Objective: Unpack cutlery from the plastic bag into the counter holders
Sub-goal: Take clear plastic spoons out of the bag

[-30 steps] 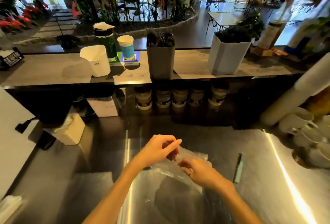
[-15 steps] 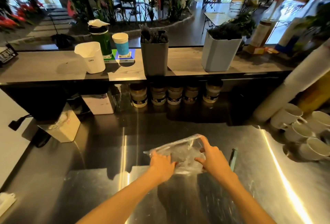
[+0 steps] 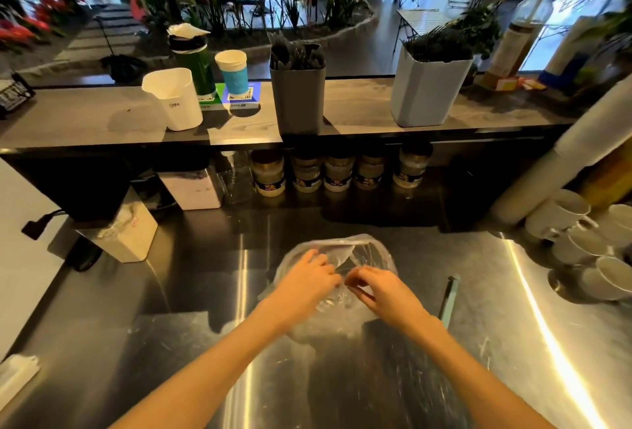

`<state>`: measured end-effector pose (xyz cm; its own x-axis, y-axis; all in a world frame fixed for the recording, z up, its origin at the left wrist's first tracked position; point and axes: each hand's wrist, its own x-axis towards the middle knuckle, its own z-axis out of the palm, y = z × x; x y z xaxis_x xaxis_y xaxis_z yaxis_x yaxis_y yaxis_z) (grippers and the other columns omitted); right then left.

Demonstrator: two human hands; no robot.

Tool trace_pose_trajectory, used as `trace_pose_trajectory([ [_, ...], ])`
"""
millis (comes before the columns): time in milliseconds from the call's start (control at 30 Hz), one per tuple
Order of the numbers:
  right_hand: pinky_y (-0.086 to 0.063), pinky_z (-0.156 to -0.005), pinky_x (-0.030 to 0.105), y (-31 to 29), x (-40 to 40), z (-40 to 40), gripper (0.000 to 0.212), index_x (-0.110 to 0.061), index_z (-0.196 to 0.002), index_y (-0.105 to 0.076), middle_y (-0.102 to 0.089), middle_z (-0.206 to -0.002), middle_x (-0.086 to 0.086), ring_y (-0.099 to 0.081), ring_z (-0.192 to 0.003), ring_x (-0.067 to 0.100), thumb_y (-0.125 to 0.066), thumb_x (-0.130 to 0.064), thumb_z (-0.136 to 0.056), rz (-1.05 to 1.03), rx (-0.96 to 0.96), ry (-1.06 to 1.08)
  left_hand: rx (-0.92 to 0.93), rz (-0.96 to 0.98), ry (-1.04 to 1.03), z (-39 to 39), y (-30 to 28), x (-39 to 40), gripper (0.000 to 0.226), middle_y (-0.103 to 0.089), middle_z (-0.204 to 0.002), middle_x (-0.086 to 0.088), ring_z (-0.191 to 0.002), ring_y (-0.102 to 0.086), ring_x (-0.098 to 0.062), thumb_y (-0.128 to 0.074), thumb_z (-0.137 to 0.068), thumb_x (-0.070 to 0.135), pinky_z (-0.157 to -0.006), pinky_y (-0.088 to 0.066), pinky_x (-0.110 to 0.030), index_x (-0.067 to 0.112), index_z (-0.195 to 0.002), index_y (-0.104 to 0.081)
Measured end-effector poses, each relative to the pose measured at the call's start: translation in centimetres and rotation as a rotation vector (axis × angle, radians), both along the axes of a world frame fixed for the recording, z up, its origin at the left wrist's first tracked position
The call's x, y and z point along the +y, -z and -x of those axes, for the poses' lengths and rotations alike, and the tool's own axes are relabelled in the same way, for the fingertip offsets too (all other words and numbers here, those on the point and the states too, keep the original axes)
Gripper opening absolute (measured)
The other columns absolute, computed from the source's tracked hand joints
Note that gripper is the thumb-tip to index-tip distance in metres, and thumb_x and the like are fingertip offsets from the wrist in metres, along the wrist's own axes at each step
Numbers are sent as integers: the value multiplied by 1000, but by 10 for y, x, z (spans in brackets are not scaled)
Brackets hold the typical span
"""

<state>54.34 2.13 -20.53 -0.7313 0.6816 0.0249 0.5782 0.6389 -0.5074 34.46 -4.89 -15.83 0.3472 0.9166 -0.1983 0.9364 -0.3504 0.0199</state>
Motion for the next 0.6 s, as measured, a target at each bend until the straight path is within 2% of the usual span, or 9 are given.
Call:
trace_pose_trajectory([
  [33, -56, -87, 33, 4, 3, 1, 25, -25, -120, -63, -68, -114, -7, -66, -100, 11, -63, -36, -97, 13, -62, 5, -15, -13, -15, 13, 12, 4, 43, -58, -137, -3, -136, -43, -26, -61, -92, 17, -120, -17, -45, 22, -134, -56],
  [100, -56, -87, 35, 10, 12, -3, 41, -26, -132, -56, -68, -119, -5, -69, -96, 14, -63, -43, -96, 59, -183, 66, -61, -78, -61, 36, 35, 6, 70, -54, -143, 2, -138, -43, -21, -77, -74, 34, -121, -24, -44, 26, -140, -53],
  [167, -57, -88, 36, 16, 19, -4, 51, -28, -139, -51, -67, -123, -6, -72, -86, 13, -67, -44, -93, 106, -304, 53, -146, -11, -120, 50, 60, 3, 90, -48, -149, 3, -142, -39, -20, -75, -68, 52, -121, -28, -42, 28, -148, -42],
  [233, -56, -88, 36, 22, 18, 2, 49, -31, -136, -54, -68, -122, -6, -73, -85, 15, -71, -38, -91, 104, -415, -31, -78, 135, -181, 47, 78, -1, 97, -44, -153, -1, -143, -38, -23, -71, -71, 62, -120, -28, -43, 28, -153, -32],
  [300, -54, -91, 37, 30, 16, 12, 42, -31, -131, -59, -68, -121, -4, -70, -100, 19, -71, -25, -92, 67, -439, -91, -14, 238, -224, 34, 85, -4, 102, -41, -155, -4, -143, -38, -26, -78, -72, 56, -119, -30, -43, 26, -155, -27],
  [367, -52, -99, 38, 40, 14, 20, 39, -29, -131, -62, -65, -129, -1, -65, -114, 22, -63, -13, -96, 94, -408, -93, -36, 238, -240, 23, 84, -3, 95, -43, -154, -6, -141, -41, -27, -80, -75, 47, -118, -31, -40, 22, -153, -31],
  [433, -46, -107, 35, 49, 13, 28, 44, -28, -141, -57, -57, -143, 0, -58, -127, 24, -54, -11, -100, 96, -444, -109, -81, 206, -264, 17, 79, 0, 82, -46, -151, -6, -138, -44, -26, -78, -79, 37, -116, -33, -39, 20, -149, -38],
  [533, -35, -116, 38, 57, 11, 38, 57, -21, -156, -35, -39, -159, 8, -43, -142, 30, -48, -9, -102, 68, -590, -126, -194, 212, -311, 18, 74, 7, 63, -56, -140, -3, -129, -53, -24, -75, -83, 35, -108, -43, -37, 22, -139, -50],
  [600, -28, -120, 40, 60, 11, 41, 67, -22, -162, -16, -20, -167, 7, -31, -149, 31, -47, -11, -103, 44, -633, -167, -308, 212, -369, 21, 67, 11, 49, -63, -130, 1, -121, -59, -20, -71, -87, 38, -101, -48, -36, 25, -132, -56],
])
